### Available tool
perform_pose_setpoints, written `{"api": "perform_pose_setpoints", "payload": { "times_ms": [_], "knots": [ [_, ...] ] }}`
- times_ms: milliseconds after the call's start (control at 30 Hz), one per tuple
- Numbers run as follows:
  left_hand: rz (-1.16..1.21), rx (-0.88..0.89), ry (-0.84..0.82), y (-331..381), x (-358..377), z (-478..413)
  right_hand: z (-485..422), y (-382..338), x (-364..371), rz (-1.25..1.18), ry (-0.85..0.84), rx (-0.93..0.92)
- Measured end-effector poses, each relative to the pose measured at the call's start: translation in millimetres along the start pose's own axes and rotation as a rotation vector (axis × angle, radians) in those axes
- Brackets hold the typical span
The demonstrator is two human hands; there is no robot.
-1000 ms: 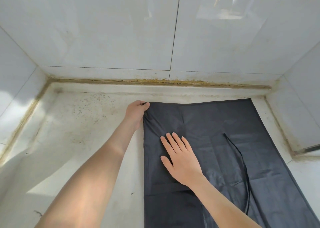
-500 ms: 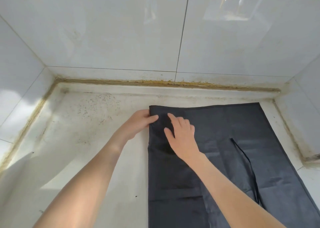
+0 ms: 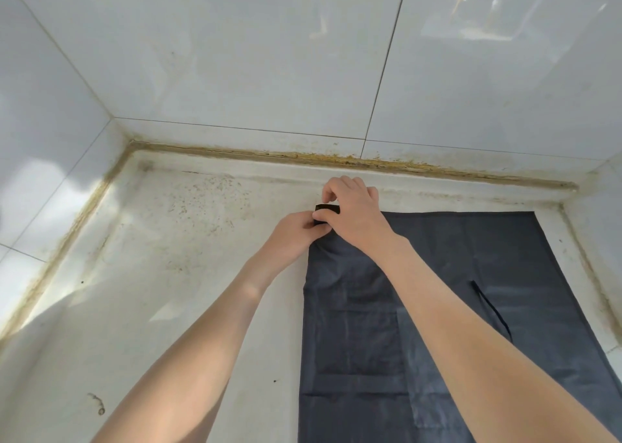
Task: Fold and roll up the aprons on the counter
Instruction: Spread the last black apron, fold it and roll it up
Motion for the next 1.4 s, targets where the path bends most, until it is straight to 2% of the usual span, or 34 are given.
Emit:
{"api": "perform_pose_setpoints", "payload": {
  "times_ms": [167,233,333,433,500,567,600,667,733,767,800,933,1000,1200,1300,1400],
  "knots": [
    [0.065,-0.064,0.005,-5,0,0,-4,4,1,0.008,-0.041,0.023],
    [0.186,-0.127,0.013,-11,0,1,-8,5,1,0.015,-0.01,0.033],
    [0.193,-0.159,0.082,-14,-1,-1,-11,7,3,-0.011,0.094,0.089],
    [-0.155,-0.123,0.262,-12,0,-3,-4,8,9,-0.038,0.182,0.084],
    [-0.473,-0.133,0.411,-12,8,3,9,11,14,-0.084,0.145,0.1],
    [-0.674,-0.033,0.474,-13,30,18,28,22,20,-0.051,0.062,0.151],
    [-0.708,0.073,0.452,-11,45,27,40,30,24,-0.017,0.019,0.189],
    [-0.745,0.194,0.242,-9,79,44,65,48,28,0.023,-0.043,0.279],
    [-0.801,0.102,-0.039,-14,108,52,92,65,28,0.065,-0.075,0.355],
    [-0.84,0.046,-0.114,-21,118,54,106,73,26,0.106,-0.092,0.372],
    [-0.889,0.04,-0.128,-30,124,54,120,81,24,0.149,-0.109,0.37],
    [-1.035,0.114,0.038,-49,127,54,180,107,7,0.273,-0.135,0.389],
    [-1.073,0.118,0.03,-49,128,51,209,122,-4,0.31,-0.124,0.442],
    [-1.117,0.097,0.035,-41,130,50,276,149,-34,0.356,0.011,0.743],
    [-1.186,0.007,0.056,-25,139,59,300,154,-51,0.336,0.119,0.913],
    [-1.107,-0.096,0.094,4,156,82,317,161,-69,0.314,0.118,1.052]
  ]
}}
Point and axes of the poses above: each hand's wrist, its own z-axis away from the middle knuckle, its own x-axis out of the palm, y = z × x, the point moved 1 cm from there along -z, towards the middle knuckle, and after that the axes turned 2 degrees about -y, right-handed, at the moved point
